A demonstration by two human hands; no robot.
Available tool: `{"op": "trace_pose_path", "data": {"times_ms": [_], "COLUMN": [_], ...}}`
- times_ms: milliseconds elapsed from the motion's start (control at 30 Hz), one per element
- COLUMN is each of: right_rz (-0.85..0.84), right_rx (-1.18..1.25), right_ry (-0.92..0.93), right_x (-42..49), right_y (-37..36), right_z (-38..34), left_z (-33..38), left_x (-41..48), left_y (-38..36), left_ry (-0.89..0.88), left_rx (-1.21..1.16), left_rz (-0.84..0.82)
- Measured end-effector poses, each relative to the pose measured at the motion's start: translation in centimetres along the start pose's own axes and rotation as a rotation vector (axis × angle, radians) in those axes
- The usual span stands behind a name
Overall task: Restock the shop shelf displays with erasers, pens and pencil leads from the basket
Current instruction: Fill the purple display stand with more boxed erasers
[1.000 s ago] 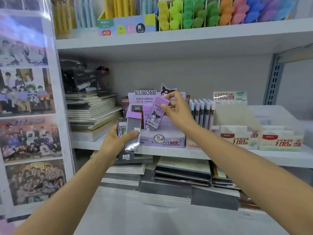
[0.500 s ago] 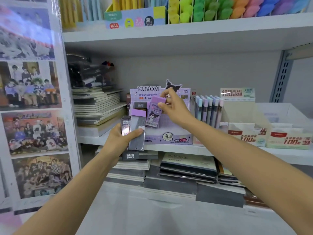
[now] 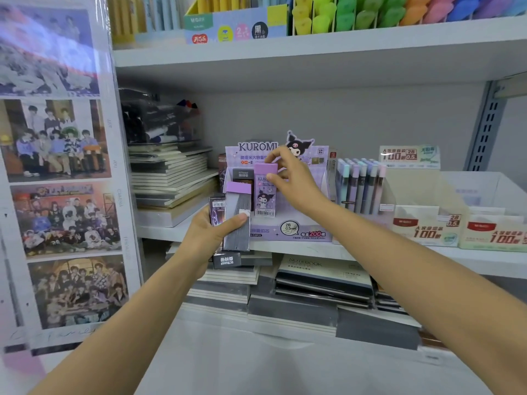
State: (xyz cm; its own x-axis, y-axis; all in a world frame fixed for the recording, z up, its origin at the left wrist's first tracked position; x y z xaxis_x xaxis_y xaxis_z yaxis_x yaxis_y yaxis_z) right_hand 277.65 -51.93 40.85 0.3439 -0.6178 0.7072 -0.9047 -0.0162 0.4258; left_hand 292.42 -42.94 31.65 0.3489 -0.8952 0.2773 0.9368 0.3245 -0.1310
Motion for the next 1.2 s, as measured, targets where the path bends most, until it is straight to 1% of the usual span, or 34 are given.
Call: {"op": "trace_pose_path", "data": {"times_ms": [67,200,300,333,400,500,567,667,767,900,1000,1100,1133,1200], "right_rz": [0.013,0.083,0.150,0.167,0.132,-0.054,-0.111,-0.087,-0.049,-0.073,-0.122,-0.171,-0.182,-0.195], "right_rx": [0.015,-0.107,-0.132,-0.088,0.115,0.394,0.489,0.584,0.639,0.795,0.916,0.989,0.982,0.866], "right_ry": [-0.003,0.026,0.008,0.006,-0.061,-0.272,-0.323,-0.379,-0.434,-0.466,-0.479,-0.461,-0.452,-0.401], "right_x": [-0.2,-0.5,-0.7,-1.1,-1.9,-3.6,-4.3,-4.7,-5.0,-5.2,-5.5,-5.7,-5.8,-5.8], "right_y": [-0.3,-0.3,0.8,1.2,1.3,-0.1,-0.4,0.8,2.3,3.2,3.5,3.8,3.9,3.8], "right_z": [0.5,1.1,0.7,0.4,-0.2,-0.3,-0.5,-0.3,0.3,-0.2,-0.9,-1.3,-1.4,-1.4], "left_z": [-0.1,-0.2,-0.1,0.1,0.6,1.2,1.3,1.1,0.7,0.1,-0.1,0.2,0.4,0.8], "left_x": [0.0,0.0,-0.2,-0.3,-0.6,-1.4,-2.1,-2.9,-3.6,-4.8,-5.8,-6.0,-5.9,-5.6], "left_y": [0.0,0.2,0.1,-0.1,-0.6,-1.9,-2.8,-3.6,-3.8,-4.9,-5.9,-6.1,-5.9,-5.4], "left_ry": [-0.007,-0.021,-0.021,-0.024,-0.041,-0.059,-0.022,0.162,0.366,0.468,0.496,0.465,0.431,0.344], "left_rx": [-0.011,-0.025,-0.040,-0.041,-0.035,-0.012,-0.027,-0.115,-0.200,-0.139,-0.206,-0.306,-0.283,-0.177], "left_rz": [0.007,0.034,0.047,0.044,0.025,-0.027,-0.026,-0.013,-0.043,-0.092,-0.167,-0.164,-0.138,-0.073]}}
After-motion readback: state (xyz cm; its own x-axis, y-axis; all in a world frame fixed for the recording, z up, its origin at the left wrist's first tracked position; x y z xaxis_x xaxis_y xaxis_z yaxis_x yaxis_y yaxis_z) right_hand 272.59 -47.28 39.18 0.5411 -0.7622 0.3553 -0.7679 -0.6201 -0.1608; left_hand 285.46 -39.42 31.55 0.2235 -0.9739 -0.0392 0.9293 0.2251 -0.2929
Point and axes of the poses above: each hand's wrist, its own x-axis towards the middle knuckle, its own y-axis out of the back of the hand, z = x × y, the point moved 6 cm from there along x, towards the middle knuckle, and after that the axes turned 5 degrees about z, right-handed, at the moved point
